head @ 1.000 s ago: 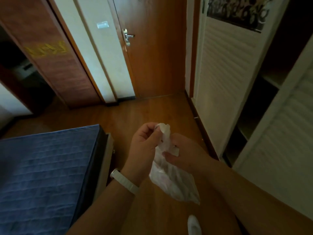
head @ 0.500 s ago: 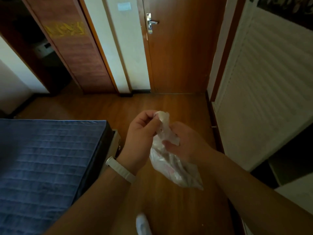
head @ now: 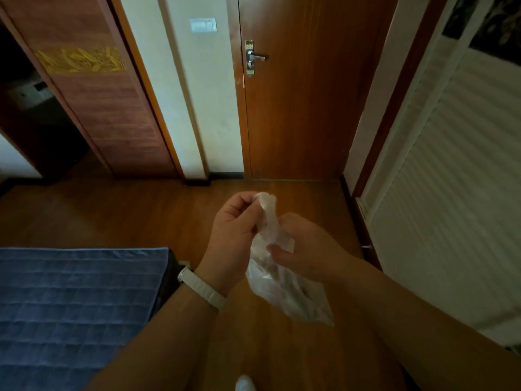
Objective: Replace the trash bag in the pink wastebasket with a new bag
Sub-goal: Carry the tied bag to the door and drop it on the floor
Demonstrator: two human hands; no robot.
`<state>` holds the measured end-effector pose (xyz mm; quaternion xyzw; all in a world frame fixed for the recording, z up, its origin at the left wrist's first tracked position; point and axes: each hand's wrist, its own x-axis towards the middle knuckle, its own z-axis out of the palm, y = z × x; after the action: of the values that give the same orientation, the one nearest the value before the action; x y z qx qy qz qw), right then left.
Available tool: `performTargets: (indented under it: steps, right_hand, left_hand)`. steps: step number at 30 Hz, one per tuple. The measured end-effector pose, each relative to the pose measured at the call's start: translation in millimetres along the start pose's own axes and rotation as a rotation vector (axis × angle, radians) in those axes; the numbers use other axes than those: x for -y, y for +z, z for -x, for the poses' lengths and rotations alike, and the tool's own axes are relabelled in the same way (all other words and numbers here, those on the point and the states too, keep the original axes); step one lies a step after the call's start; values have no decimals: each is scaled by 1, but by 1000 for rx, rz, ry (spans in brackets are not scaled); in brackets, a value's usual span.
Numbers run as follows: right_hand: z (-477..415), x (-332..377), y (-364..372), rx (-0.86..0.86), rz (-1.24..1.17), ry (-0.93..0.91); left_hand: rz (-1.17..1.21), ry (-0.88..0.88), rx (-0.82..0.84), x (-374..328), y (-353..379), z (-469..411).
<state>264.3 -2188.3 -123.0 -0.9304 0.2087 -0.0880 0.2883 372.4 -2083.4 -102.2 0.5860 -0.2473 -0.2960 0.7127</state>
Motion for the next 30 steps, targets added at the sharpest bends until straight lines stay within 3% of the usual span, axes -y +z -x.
performTargets:
  steps: [9,16,30]
  right_hand:
    - [-147,9,5,13,68,-34]
    - [-258,-28,20,62,66,-80]
    - [-497,-139,-58,98,39,-215]
  left_hand:
    - [4,-12,-10,-11,-56,-123]
    - [-18,-16,-89,2,-72,-226]
    - [-25,-27,-200,-8,-20,-481]
